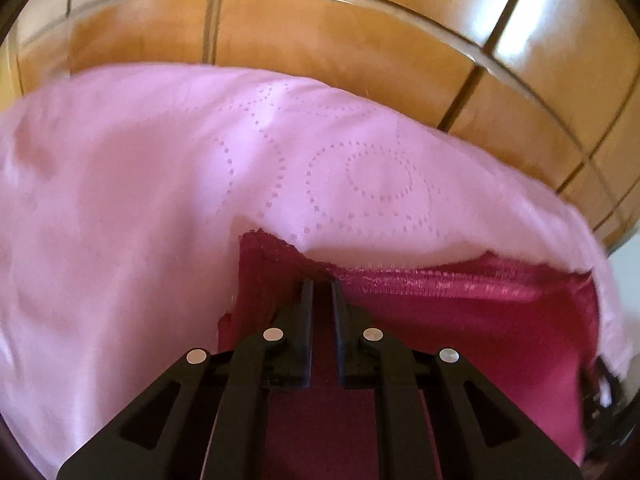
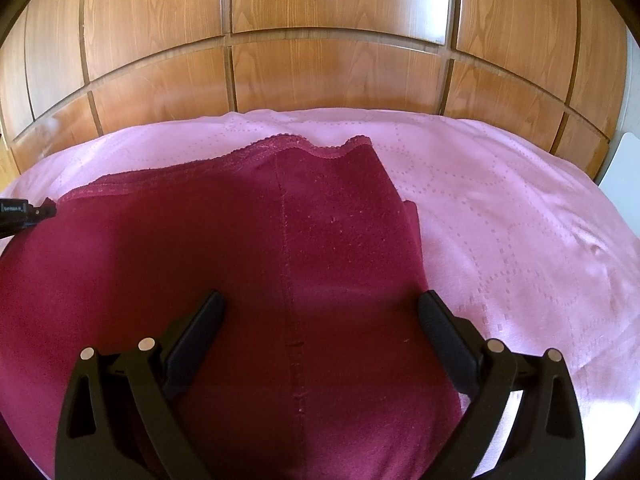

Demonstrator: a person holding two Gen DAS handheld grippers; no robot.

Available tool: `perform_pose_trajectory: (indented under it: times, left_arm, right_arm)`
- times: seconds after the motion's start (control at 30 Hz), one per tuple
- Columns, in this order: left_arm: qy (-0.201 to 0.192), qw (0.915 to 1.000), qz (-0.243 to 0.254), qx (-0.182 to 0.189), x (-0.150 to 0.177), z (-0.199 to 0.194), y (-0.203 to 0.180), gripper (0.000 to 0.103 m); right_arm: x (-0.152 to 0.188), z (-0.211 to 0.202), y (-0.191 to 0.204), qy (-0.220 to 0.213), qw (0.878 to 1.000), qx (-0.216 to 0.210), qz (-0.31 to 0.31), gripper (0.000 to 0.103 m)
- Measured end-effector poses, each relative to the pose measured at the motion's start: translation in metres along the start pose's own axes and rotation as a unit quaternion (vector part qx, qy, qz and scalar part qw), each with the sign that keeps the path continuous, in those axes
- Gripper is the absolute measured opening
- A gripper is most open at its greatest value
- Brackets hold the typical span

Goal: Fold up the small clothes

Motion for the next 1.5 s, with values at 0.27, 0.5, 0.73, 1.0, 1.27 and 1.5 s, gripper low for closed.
perform_pose_trajectory:
  times: [0.27, 0.5, 0.73, 1.0, 1.27, 1.5]
  left_arm:
    - [-0.039, 0.999, -0.003, -0.02, 0.006, -0.061, -0.016, 0.01]
    - [-0.073, 0.9906, 0.107, -0.044, 0.066, -0.092, -0.037, 0.012]
    - [-0.055, 0.995, 0.081, -0.021, 0.067, -0.08, -0.028, 0.012]
    - [-0.06, 0.9947, 0.081, -0.02, 0.071, -0.082, -0.029, 0.012]
    - [-0.062, 0.9952, 0.074, -0.013, 0.07, -0.084, -0.026, 0.012]
    - [-0.066, 0.9951, 0.072, -0.011, 0.071, -0.084, -0.025, 0.012]
  right_arm:
    - [-0.001, -0.001, -0.002, 0.0, 1.0, -0.003, 0.004, 0.098]
    - [-0.01, 0.001, -0.003, 0.037, 0.999, -0.015, 0.016, 0.098]
    - [-0.058, 0.028, 0.004, 0.04, 0.999, 0.001, 0.001, 0.1]
    - [-0.035, 0.086, -0.035, 0.138, 0.985, -0.001, 0.104, 0.101]
    - [-0.03, 0.057, -0.05, 0.138, 0.982, -0.02, 0.128, 0.101]
    - [-0.011, 0.017, -0.066, 0.137, 0.975, -0.067, 0.163, 0.101]
Point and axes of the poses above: each gripper's, at about its wrist camera, not at the fingertips, and z roughly the way its jaws point, y to its left, x to its underside, the point moved 5 cm from there along z, roughly the way its jaws point, and after that the axes turned 14 degrees about -y, right-handed, at the moved point
